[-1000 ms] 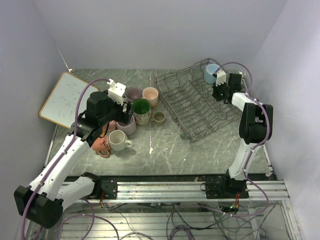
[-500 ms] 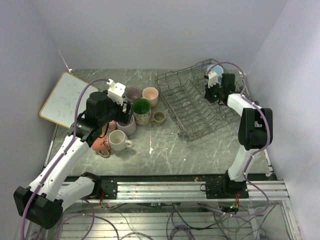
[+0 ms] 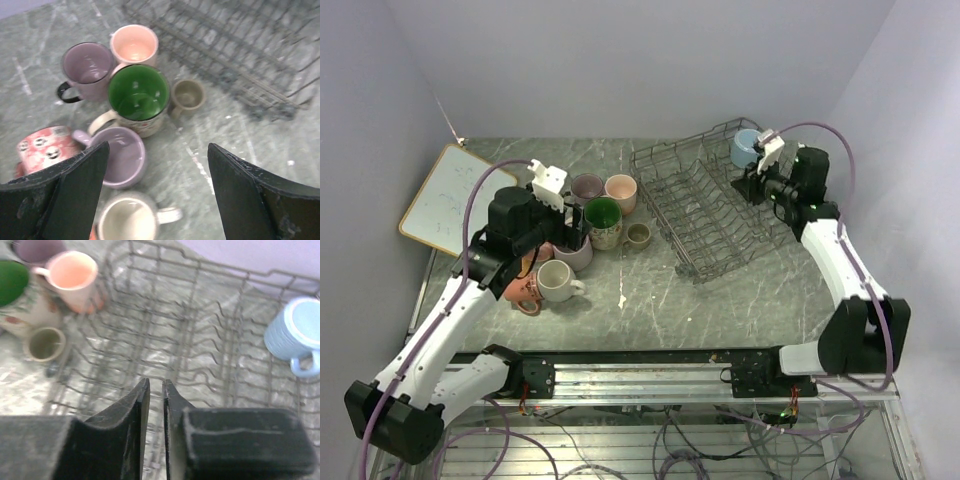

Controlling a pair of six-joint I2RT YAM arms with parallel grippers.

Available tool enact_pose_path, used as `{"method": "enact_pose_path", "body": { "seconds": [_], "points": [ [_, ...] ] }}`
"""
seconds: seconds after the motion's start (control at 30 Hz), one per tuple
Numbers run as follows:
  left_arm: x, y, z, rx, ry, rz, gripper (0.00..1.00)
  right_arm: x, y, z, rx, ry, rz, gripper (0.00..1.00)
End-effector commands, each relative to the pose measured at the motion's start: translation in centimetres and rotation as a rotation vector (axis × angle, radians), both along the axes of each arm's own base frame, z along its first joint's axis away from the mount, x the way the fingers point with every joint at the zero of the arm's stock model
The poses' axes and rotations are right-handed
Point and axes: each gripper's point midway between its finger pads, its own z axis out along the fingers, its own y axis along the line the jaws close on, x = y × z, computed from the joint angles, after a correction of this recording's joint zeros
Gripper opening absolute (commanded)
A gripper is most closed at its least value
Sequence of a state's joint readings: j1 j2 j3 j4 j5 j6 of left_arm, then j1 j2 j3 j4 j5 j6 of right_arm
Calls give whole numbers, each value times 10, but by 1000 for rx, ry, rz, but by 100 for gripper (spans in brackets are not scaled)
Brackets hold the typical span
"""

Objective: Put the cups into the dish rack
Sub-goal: Pick up the cup at the center of the board.

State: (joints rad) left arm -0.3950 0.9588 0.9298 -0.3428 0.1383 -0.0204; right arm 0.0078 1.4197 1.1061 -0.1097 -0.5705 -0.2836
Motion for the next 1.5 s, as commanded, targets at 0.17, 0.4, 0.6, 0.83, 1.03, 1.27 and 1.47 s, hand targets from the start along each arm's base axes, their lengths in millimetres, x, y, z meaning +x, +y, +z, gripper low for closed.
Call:
{"method": "enact_pose_path", "body": {
  "seconds": [0.17, 0.4, 0.6, 0.83, 1.03, 1.27, 1.47],
  "points": [
    [-33, -44, 39, -445, 59, -120, 89, -95, 59, 73, 344, 40, 282, 44],
    [-33, -46, 20, -591, 174, -34, 87, -152, 85, 79, 495, 80, 560, 71],
    [-26, -35, -14, -506, 249, 66, 82, -176, 86, 66, 464, 27, 625, 88],
    [-8, 2, -50, -205, 275, 283, 80, -173, 85, 63, 441, 44, 617, 88],
    [-4, -6, -69, 24, 287, 271, 82, -171, 84, 62, 441, 53, 602, 88],
    [1, -10, -96, 220, 383, 230, 81, -169, 84, 61, 437, 54, 594, 88],
    [10, -8, -114, 338, 438, 218, 72, -166, 83, 58, 440, 60, 583, 89]
  ]
}}
